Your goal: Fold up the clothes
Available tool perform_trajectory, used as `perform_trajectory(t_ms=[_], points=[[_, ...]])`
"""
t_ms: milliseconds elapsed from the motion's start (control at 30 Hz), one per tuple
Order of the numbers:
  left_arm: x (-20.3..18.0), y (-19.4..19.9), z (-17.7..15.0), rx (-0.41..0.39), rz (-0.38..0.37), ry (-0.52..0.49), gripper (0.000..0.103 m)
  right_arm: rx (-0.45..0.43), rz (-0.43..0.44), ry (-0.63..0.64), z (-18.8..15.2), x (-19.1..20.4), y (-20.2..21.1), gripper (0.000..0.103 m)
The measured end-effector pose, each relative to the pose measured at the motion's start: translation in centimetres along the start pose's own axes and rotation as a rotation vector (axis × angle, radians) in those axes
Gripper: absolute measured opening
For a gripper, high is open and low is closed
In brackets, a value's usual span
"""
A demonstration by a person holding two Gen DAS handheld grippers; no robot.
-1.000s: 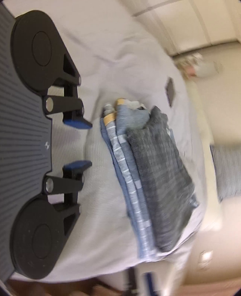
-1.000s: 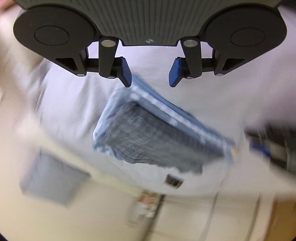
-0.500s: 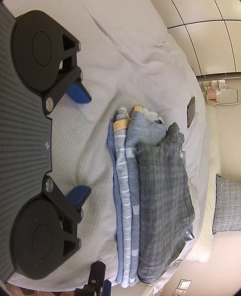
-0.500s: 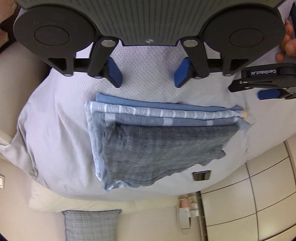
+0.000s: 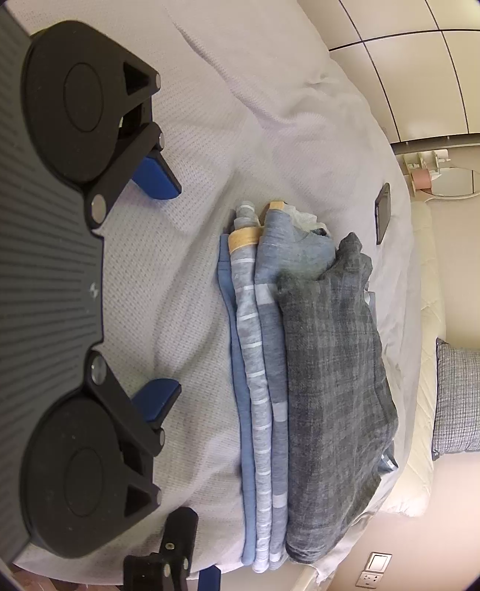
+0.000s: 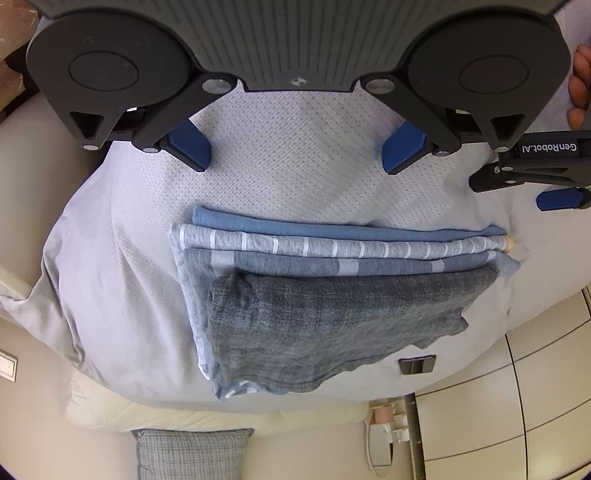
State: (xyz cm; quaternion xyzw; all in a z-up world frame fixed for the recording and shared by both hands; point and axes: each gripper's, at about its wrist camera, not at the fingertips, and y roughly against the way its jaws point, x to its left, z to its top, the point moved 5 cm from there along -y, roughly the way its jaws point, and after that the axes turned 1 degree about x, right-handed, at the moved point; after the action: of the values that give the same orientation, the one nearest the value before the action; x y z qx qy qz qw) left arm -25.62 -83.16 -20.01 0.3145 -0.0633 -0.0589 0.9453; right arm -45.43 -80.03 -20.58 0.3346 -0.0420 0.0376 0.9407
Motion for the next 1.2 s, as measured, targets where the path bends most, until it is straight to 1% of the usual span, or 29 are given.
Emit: perform_trajectory(t_ms=[67, 200, 233, 300, 367, 467, 567, 667, 767, 900, 967, 1100, 1200], points=[[0.1, 0.1, -0.2, -0.017, -0.008, 0.012, 0.102, -0.001, -0.010, 0.010, 0.0, 0.2, 0.1, 0.101], [1.0, 0.5, -0.4, -0.020, -0.073, 0.089, 0.102, -0.007, -0.022, 0.006, 0.1, 0.5, 0.4, 0.101], [1.1, 0.6, -0.4, -0.015, -0.079, 0.096, 0.102, -0.008, -0.025, 0.005, 0.1, 0.5, 0.5, 0.101], [0.9, 1.1, -0.3, -0.001, -0.059, 0.076, 0.102, -0.014, -0.025, 0.007, 0.2, 0.7, 0.9, 0.101], [0.5, 1.7, -0.2, 0.000, -0.018, 0.054, 0.102, -0.018, -0.021, 0.007, 0.3, 0.9, 1.3, 0.101], [-0.3, 3.2, 0.0, -0.006, 0.009, 0.027, 0.102, -0.027, -0.021, 0.004, 0.6, 1.0, 2.2, 0.101], [-0.9, 5.1, 0.4, -0.017, 0.018, 0.019, 0.102, -0.037, -0.020, -0.006, 0.8, 1.0, 3.5, 0.101], [-1.3, 7.2, 0.7, -0.020, 0.030, 0.020, 0.102, -0.054, -0.017, -0.015, 0.9, 1.0, 5.5, 0.101], [-1.8, 9.4, 0.9, -0.030, 0.021, 0.014, 0.102, -0.068, -0.018, -0.036, 0.8, 0.9, 7.8, 0.101], [-2.3, 12.7, 0.9, -0.046, 0.027, 0.009, 0.102, -0.081, -0.018, -0.059, 0.4, 0.8, 11.1, 0.101], [-2.5, 14.3, 0.6, -0.050, 0.034, 0.015, 0.102, -0.092, -0.021, -0.067, 0.2, 0.8, 12.8, 0.101], [-2.2, 17.3, -0.4, -0.051, 0.018, 0.047, 0.102, -0.112, -0.019, -0.093, -0.4, 0.8, 16.1, 0.103], [-2.1, 19.0, -1.3, -0.045, 0.019, 0.044, 0.102, -0.117, -0.018, -0.098, -0.8, 1.1, 18.0, 0.103]])
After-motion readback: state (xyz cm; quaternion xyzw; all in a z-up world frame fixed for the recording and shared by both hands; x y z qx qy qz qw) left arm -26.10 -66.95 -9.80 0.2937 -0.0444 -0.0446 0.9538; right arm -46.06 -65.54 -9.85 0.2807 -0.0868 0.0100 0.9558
